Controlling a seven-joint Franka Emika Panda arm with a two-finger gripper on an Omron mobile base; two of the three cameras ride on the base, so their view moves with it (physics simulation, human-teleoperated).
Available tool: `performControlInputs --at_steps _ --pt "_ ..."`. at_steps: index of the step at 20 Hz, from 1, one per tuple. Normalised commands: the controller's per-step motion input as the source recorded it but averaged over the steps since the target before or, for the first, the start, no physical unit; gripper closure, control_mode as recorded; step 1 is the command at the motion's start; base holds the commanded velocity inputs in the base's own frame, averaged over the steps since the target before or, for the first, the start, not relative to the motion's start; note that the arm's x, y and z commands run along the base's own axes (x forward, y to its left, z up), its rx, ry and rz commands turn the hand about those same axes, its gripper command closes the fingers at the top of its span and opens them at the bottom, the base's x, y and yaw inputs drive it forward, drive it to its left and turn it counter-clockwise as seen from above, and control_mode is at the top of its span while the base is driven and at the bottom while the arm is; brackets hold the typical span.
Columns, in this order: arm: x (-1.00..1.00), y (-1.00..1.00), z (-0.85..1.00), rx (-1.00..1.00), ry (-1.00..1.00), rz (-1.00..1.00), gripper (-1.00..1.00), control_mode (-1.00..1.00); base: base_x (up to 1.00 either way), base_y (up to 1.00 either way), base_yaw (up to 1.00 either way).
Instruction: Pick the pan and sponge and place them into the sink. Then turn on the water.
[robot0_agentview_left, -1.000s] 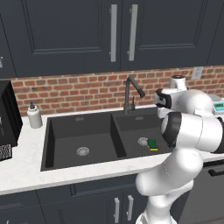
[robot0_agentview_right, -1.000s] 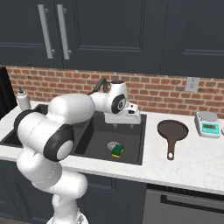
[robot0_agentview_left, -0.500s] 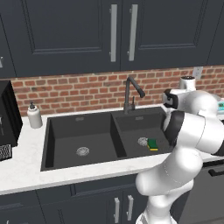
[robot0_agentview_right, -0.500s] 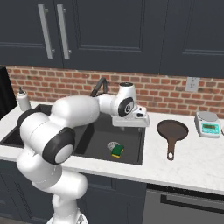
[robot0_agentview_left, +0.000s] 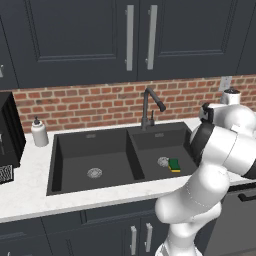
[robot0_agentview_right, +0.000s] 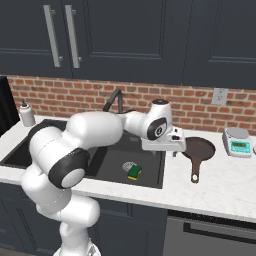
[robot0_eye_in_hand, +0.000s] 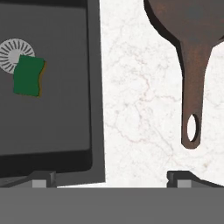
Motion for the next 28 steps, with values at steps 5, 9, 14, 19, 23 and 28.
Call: performControlInputs --at_steps 5,9,14,19,23,28 --pt "-0.02 -0.52 0.00 0.01 0.00 0.00 -1.00 -1.00 0.00 0.00 0.00" --pt "0.00 -0.39 -0.02 0.00 0.00 0.00 -1.00 -1.00 0.00 0.00 0.00" --pt "0.02 -0.26 -0.13 0.01 0.00 0.00 -1.00 -1.00 0.00 0.00 0.00" --pt "0.00 -0.28 -0.27 0.05 -0.04 0.00 -1.00 -1.00 0.00 0.00 0.00" --pt "0.00 -0.24 -0.27 0.05 -0.05 0.00 -1.00 -1.00 0.00 0.00 0.00" --pt "0.02 -0.21 -0.17 0.04 -0.01 0.00 -1.00 -1.00 0.00 0.00 0.00"
